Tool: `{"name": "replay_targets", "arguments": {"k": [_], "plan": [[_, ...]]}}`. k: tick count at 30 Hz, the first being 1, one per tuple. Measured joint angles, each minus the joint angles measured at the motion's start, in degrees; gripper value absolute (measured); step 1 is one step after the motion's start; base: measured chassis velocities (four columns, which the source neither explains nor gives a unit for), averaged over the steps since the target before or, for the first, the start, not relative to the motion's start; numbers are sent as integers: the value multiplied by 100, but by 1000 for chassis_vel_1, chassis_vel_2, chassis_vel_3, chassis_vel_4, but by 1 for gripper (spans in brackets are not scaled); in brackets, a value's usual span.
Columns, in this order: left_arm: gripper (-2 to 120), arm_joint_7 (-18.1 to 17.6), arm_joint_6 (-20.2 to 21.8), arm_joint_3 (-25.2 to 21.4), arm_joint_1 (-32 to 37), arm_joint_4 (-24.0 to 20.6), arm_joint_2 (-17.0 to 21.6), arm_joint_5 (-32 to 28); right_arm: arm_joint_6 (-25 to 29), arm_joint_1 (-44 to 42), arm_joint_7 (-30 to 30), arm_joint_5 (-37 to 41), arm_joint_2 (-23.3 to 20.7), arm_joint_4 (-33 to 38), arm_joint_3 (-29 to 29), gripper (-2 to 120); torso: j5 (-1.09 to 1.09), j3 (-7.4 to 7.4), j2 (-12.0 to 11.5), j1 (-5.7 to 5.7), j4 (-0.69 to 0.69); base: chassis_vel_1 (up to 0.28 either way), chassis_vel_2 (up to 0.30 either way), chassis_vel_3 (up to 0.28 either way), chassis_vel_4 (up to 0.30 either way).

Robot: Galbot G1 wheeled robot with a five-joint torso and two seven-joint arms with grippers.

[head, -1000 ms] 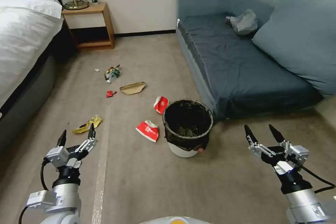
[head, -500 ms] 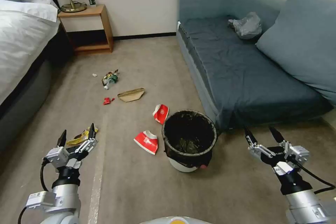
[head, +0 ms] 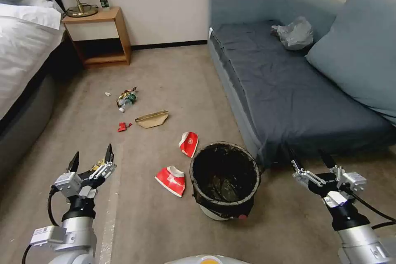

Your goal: Pick up the trash can from the floor.

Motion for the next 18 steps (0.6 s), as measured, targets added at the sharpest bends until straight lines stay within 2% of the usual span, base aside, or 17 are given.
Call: {"name": "replay_targets", "arguments": {"k": [4,7,9,12,13,15,17,18], "plan": [[100,-13,59,7,1,-16,-16,-56,2,38,-5,55,-93,-45,1,100,0,0,0,0,0,0,0,0,0],[100,-82,289,38,-4,-194,19,-227,2,85,-5,105,-188,-111,15,100,0,0,0,0,2,0,0,0,0],[100,-161,792,44,-24,-587,205,-467,-49,240,30,183,-432,-222,-44,100,-1,0,0,0,0,0,0,0,0],[100,-168,906,31,-40,-668,274,-512,-69,288,42,198,-496,-254,-73,100,2,0,0,0,5,0,0,0,0],[100,-196,1104,23,-91,-762,399,-608,-77,305,52,210,-545,-280,-79,100,5,0,0,0,5,0,0,0,0],[100,-252,1634,167,-306,-820,1030,-1069,-72,230,58,237,-541,-286,20,100,0,1,0,0,-1,0,0,0,0],[100,-263,1674,197,-329,-795,1112,-1120,-69,217,59,238,-529,-283,36,100,1,0,0,0,-1,0,0,0,0],[100,-315,1804,330,-426,-651,1414,-1293,-58,168,61,239,-480,-243,104,100,-1,1,0,0,-2,0,0,0,0]]}}
